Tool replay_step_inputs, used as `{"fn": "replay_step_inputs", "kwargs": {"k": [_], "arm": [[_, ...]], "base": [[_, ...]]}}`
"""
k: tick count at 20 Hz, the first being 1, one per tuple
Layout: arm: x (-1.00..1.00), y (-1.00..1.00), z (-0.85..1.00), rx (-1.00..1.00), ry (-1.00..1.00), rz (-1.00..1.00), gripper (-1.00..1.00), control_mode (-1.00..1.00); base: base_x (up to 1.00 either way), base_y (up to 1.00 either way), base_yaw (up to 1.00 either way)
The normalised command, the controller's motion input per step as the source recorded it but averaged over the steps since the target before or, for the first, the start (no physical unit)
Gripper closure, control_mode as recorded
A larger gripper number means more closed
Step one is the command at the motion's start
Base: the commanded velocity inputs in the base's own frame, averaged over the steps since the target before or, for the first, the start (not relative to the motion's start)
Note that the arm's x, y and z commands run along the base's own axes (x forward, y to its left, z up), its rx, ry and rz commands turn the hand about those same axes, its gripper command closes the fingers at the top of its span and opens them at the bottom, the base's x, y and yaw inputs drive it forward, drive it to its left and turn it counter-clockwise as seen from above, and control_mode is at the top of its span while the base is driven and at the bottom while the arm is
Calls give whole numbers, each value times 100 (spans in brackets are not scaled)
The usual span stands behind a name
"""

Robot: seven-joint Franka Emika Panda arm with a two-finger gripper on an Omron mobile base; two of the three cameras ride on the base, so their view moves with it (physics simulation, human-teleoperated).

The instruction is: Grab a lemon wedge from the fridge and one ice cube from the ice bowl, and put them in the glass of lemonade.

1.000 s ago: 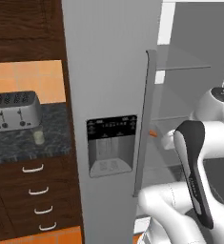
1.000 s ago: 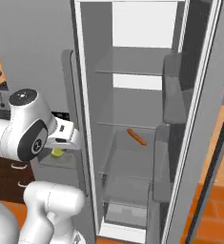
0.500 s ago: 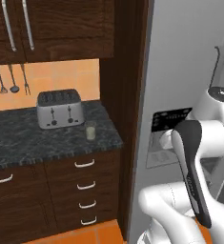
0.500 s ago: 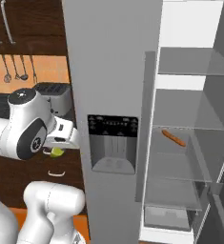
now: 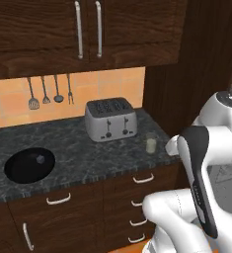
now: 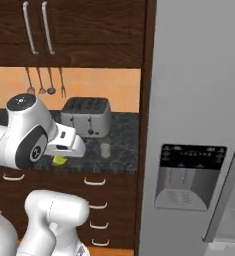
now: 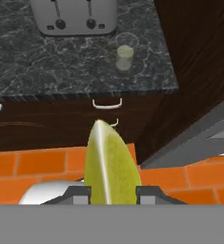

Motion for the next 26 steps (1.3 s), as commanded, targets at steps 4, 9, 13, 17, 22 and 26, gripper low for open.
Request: {"fn": "replay_step_inputs", "kwargs": {"k": [4,9,13,17,22,26], "arm": [[0,0,0,0,0,0,100,100],[0,0,0,0,0,0,100,100],[0,0,0,0,0,0,100,100],[0,0,0,0,0,0,100,100],[0,0,-4,0,0,0,100,-100],[33,1,-53,4,4,-14,100,-100]], "base": [[76,19,-3],[53,0,-17],[18,1,-30],[0,2,-17],[0,0,0],[0,0,0]]}}
